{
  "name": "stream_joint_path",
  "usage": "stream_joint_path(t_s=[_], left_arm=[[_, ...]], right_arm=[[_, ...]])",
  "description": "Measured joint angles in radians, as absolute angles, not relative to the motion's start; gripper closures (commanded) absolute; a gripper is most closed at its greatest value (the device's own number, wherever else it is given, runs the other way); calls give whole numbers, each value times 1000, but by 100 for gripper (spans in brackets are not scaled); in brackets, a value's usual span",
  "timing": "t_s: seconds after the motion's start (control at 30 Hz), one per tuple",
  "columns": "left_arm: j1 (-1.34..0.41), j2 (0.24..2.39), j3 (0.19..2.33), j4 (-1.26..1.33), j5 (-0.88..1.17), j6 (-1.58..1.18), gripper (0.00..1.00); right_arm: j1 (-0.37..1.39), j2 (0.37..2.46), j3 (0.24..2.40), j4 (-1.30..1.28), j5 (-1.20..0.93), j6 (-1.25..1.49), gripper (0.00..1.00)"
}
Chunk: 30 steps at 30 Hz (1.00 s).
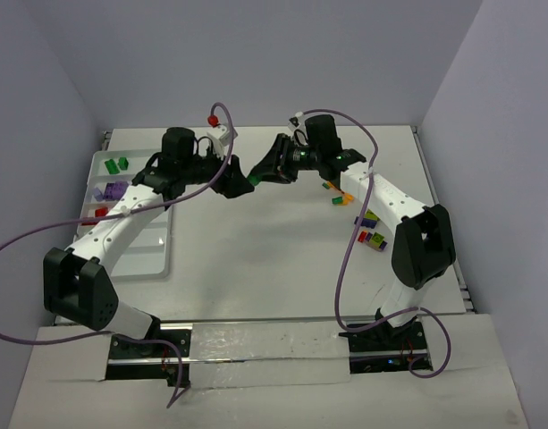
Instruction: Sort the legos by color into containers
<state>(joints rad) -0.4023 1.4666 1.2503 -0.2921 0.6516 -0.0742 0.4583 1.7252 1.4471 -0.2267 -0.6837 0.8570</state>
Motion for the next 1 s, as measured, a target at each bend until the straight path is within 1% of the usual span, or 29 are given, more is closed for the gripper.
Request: stream_joint_path(t_s=[0.27, 0.43, 0.5, 0.57, 0.63, 0.67, 0.7, 0.73, 0.77, 0.8, 0.83, 0.87, 0.93, 0.97, 1.0], left_arm=[[-426, 1500, 1280, -284, 612, -82, 32], [-429, 1519, 1306, -280, 604, -97, 41], [-433, 1524, 1313, -279, 602, -99, 46], [-439, 1527, 1315, -279, 602, -101, 52], [-442, 1528, 1315, -279, 602, -102, 63], [-444, 1528, 1315, -280, 603, -106, 73], [-446, 1528, 1315, -280, 599, -105, 80], [-448, 1528, 1315, -280, 597, -101, 87], [-450, 1528, 1315, -279, 590, -100, 95], [-452, 1528, 1316, -279, 582, -101, 100], [-453, 1528, 1316, -279, 577, -97, 100], [-453, 1528, 1316, -281, 570, -97, 100], [-452, 1528, 1315, -286, 561, -97, 100], [-449, 1528, 1315, -292, 558, -97, 100], [-440, 1527, 1315, -297, 557, -97, 100]], right_arm=[[468, 1725, 1447, -212, -703, 881, 100], [476, 1725, 1447, -200, -711, 890, 100], [475, 1725, 1447, -196, -712, 893, 100], [475, 1725, 1447, -193, -712, 896, 100], [475, 1725, 1447, -187, -710, 899, 100], [475, 1725, 1447, -184, -707, 901, 100], [475, 1726, 1447, -183, -704, 904, 100], [474, 1726, 1447, -183, -698, 908, 98], [474, 1727, 1447, -183, -695, 911, 93], [473, 1728, 1447, -182, -693, 913, 77], [473, 1730, 1447, -181, -693, 916, 76], [473, 1733, 1447, -179, -694, 919, 55], [473, 1740, 1447, -171, -698, 921, 30], [471, 1742, 1447, -169, -701, 920, 21], [467, 1743, 1447, -169, -705, 919, 17]])
